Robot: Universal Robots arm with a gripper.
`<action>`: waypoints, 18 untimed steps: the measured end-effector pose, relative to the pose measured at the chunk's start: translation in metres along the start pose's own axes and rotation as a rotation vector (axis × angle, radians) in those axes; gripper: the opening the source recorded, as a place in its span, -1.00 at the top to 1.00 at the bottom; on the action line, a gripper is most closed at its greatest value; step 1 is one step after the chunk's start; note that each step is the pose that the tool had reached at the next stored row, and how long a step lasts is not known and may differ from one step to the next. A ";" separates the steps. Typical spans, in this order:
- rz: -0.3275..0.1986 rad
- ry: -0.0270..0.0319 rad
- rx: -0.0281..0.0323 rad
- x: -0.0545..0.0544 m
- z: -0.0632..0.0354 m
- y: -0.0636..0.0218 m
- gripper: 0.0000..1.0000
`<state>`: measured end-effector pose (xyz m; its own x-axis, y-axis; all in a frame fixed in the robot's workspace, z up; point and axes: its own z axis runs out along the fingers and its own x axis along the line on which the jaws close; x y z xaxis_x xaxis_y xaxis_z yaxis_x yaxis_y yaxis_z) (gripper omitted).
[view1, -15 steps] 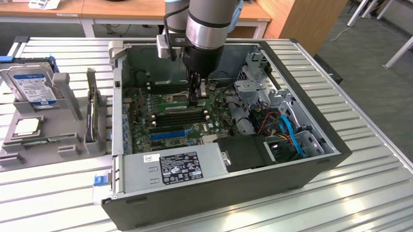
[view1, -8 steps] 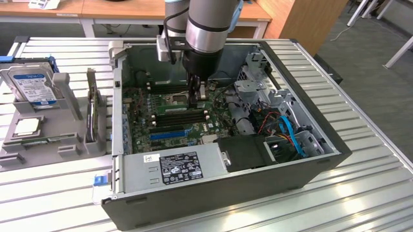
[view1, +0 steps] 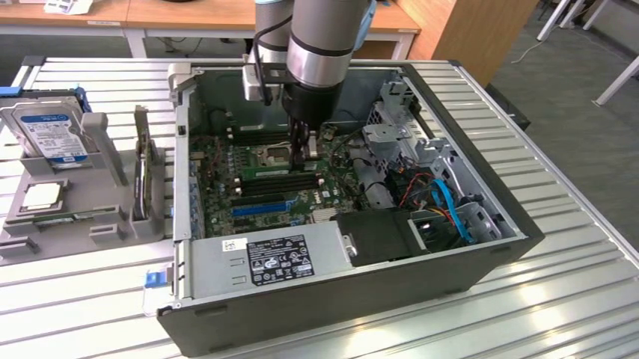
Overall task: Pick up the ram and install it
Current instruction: 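Insert the ram into the slot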
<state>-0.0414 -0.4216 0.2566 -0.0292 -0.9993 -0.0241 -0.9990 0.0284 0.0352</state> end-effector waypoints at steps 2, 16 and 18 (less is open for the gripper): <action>0.000 0.0001 0.0000 0.000 0.0014 0.0000 0.76; 0.000 -0.0001 0.0001 -0.002 0.0044 0.0000 0.76; 0.000 0.0000 0.0000 -0.003 0.0050 -0.0001 0.76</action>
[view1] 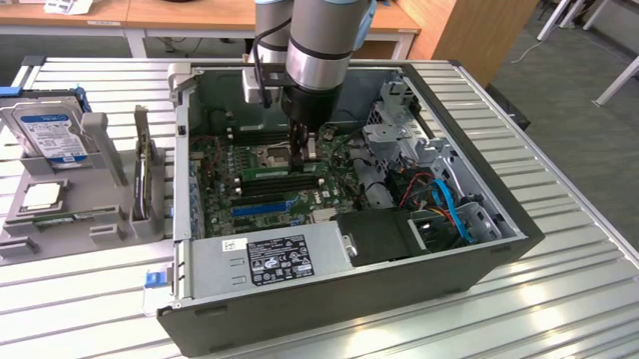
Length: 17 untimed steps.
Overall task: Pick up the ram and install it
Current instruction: 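Insert the ram into the slot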
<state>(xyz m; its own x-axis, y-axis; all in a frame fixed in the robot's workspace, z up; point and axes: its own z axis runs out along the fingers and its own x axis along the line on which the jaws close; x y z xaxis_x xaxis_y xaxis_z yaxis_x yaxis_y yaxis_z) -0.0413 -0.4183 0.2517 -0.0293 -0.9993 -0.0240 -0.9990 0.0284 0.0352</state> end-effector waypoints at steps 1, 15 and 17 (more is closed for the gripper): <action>0.000 -0.0001 0.0000 -0.001 0.0003 0.0000 0.76; 0.000 -0.0001 0.0000 -0.001 0.0059 -0.0002 0.76; 0.000 0.0000 0.0000 -0.001 0.0074 -0.0002 0.76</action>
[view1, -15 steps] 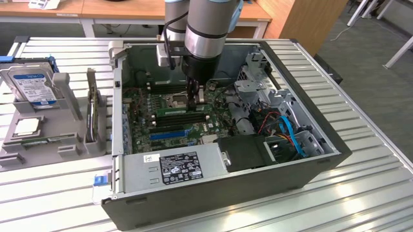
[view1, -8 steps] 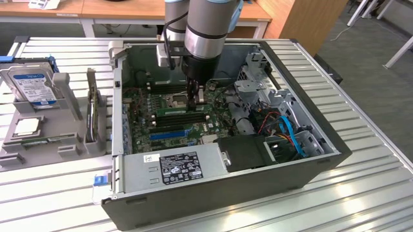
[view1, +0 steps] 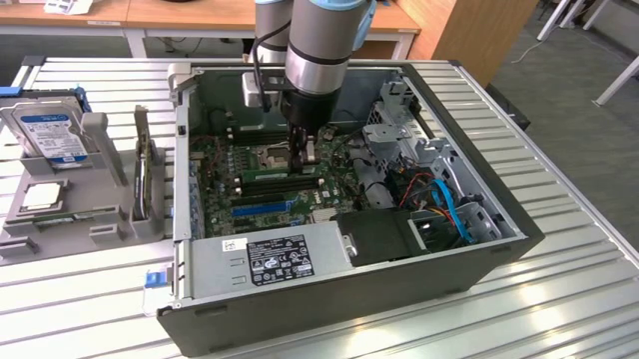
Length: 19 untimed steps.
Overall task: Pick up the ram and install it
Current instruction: 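Insert the ram into the slot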
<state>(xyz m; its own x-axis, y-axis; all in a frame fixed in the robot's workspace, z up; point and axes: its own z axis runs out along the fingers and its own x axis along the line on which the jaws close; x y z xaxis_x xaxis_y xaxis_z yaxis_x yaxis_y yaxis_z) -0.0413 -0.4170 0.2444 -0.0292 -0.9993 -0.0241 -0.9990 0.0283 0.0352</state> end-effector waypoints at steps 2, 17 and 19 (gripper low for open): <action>0.000 -0.0001 0.0000 0.000 0.0016 0.0000 0.76; 0.000 0.0001 0.0000 0.000 0.0078 -0.0002 0.76; 0.000 0.0000 0.0002 0.000 0.0079 0.0002 0.76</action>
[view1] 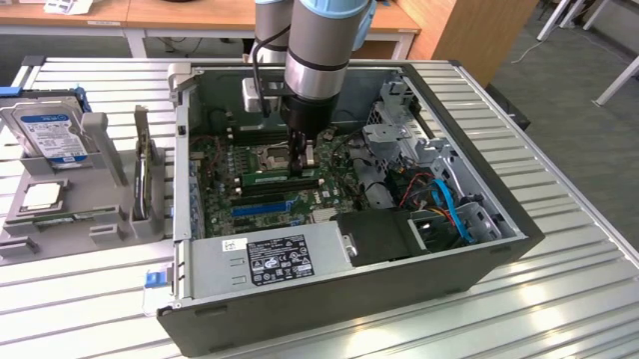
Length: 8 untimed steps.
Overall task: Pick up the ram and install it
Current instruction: 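Insert the ram into the slot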
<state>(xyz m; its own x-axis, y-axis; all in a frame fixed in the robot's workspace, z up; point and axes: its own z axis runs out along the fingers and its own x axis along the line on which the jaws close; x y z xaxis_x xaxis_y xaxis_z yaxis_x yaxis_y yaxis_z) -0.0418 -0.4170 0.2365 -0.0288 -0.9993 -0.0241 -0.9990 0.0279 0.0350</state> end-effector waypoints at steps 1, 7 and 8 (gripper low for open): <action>0.000 0.0001 0.0001 0.000 0.0000 0.0002 0.76; -0.001 0.0001 0.0008 0.000 0.0000 0.0008 0.76; -0.001 0.0000 0.0009 0.000 0.0002 0.0009 0.76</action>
<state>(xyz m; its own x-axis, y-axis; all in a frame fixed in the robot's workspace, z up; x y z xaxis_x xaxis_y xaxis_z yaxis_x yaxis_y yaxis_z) -0.0426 -0.4171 0.2364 -0.0281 -0.9993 -0.0241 -0.9990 0.0273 0.0341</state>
